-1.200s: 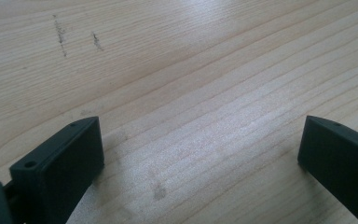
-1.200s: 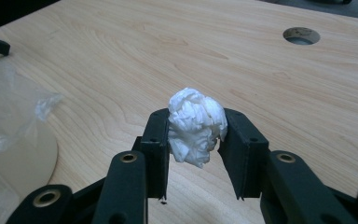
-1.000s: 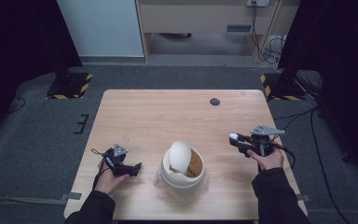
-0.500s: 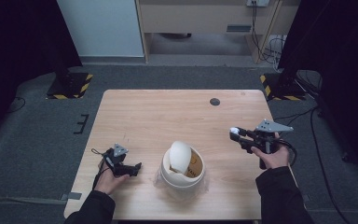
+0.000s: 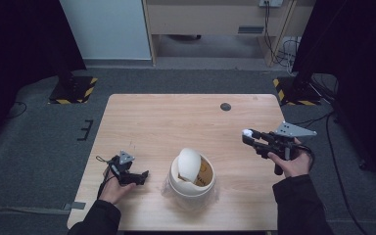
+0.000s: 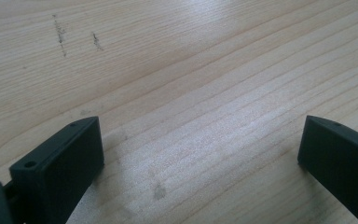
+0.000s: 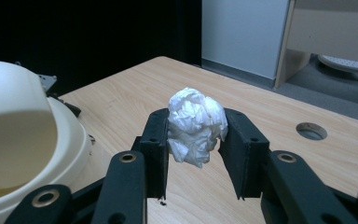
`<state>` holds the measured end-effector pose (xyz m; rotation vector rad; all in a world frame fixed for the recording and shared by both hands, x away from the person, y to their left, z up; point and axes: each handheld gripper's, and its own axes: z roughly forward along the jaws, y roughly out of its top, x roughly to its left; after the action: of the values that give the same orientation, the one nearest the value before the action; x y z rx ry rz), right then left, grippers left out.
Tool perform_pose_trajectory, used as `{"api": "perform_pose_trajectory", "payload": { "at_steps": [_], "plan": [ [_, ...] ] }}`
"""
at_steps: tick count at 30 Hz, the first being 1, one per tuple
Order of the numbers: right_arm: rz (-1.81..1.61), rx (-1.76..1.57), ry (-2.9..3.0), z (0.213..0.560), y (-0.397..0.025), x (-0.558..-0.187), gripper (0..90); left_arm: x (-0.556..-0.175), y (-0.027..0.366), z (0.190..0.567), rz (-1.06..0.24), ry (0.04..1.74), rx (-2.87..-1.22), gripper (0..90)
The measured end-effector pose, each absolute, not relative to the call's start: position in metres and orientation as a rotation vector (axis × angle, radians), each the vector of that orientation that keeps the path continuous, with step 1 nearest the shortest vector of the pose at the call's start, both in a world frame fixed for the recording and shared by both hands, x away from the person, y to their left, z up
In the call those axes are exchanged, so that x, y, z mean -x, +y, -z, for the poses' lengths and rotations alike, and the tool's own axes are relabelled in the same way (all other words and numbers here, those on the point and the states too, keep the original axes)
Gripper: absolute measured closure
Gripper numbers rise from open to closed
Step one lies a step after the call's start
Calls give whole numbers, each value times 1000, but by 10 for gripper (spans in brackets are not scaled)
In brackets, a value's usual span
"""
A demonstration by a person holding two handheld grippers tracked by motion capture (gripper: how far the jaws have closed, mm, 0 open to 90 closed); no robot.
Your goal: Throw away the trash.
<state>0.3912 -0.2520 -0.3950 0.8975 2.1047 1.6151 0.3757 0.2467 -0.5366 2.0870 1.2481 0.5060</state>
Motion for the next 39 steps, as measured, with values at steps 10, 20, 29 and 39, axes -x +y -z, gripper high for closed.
{"api": "perform_pose_trajectory", "payload": {
  "at_steps": [10,20,29,39],
  "plan": [
    [-1718,-805,2103,376,-244,-379,634,-375,247,536,-507,1248,-2089,0],
    [-1762,-678,2155,363,-223,-366,635,-375,247,537,-507,1248,-2088,0],
    [-1825,-604,2210,361,-206,-358,634,-375,247,536,-507,1248,-2089,0],
    [-1895,-516,2319,371,-186,-355,635,-375,247,536,-507,1248,-2089,0]
  ]
}}
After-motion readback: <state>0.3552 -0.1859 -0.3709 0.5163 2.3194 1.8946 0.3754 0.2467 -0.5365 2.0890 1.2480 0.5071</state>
